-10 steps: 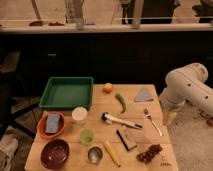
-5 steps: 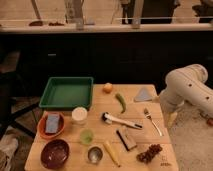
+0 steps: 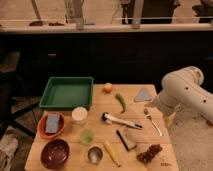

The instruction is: Stack cups on top of each other

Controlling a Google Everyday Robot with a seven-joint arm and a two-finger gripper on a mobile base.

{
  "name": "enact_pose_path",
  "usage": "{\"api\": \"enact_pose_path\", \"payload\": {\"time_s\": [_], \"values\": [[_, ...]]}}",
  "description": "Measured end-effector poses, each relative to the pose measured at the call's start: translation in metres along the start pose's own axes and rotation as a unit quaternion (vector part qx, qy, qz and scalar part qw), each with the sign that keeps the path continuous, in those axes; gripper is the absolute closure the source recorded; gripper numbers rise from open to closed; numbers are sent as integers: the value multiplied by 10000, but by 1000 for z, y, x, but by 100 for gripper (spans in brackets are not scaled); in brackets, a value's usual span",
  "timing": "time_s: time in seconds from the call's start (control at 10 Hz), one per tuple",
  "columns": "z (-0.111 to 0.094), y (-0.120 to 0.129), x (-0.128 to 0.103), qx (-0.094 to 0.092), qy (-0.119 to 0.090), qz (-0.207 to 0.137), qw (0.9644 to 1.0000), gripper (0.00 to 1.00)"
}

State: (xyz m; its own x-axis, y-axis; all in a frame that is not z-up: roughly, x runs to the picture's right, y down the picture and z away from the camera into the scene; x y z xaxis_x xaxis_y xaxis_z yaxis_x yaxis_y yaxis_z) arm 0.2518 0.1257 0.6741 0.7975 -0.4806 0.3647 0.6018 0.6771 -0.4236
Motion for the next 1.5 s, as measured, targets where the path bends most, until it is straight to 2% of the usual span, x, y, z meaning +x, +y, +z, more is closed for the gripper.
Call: {"api": "enact_pose_path", "payload": {"time_s": [0.1, 0.2, 0.4, 0.5, 0.6, 0.7, 0.8, 0.9, 1.0, 1.2, 1.3, 1.4, 1.5], "values": [[-1, 0, 0, 68, -60, 58, 9999, 20], [-2, 1, -2, 231, -167, 75, 9996, 20], [-3, -10, -16, 447, -186, -417, 9980, 20], [-3, -20, -32, 562, -179, -861, 9945, 20], [-3, -31, -47, 668, -160, -1273, 9895, 20], [-2, -45, -66, 785, -136, -1751, 9813, 20], [0, -58, -82, 872, -92, -2211, 9713, 20], [3, -71, -97, 935, -5, -2739, 9572, 20], [7, -77, -107, 922, 61, -3069, 9472, 20], [22, -93, -124, 799, 167, -3518, 9325, 20], [31, -94, -127, 710, 202, -3636, 9286, 20], [34, -95, -129, 681, 216, -3678, 9271, 20], [35, -94, -127, 673, 214, -3663, 9278, 20]]}}
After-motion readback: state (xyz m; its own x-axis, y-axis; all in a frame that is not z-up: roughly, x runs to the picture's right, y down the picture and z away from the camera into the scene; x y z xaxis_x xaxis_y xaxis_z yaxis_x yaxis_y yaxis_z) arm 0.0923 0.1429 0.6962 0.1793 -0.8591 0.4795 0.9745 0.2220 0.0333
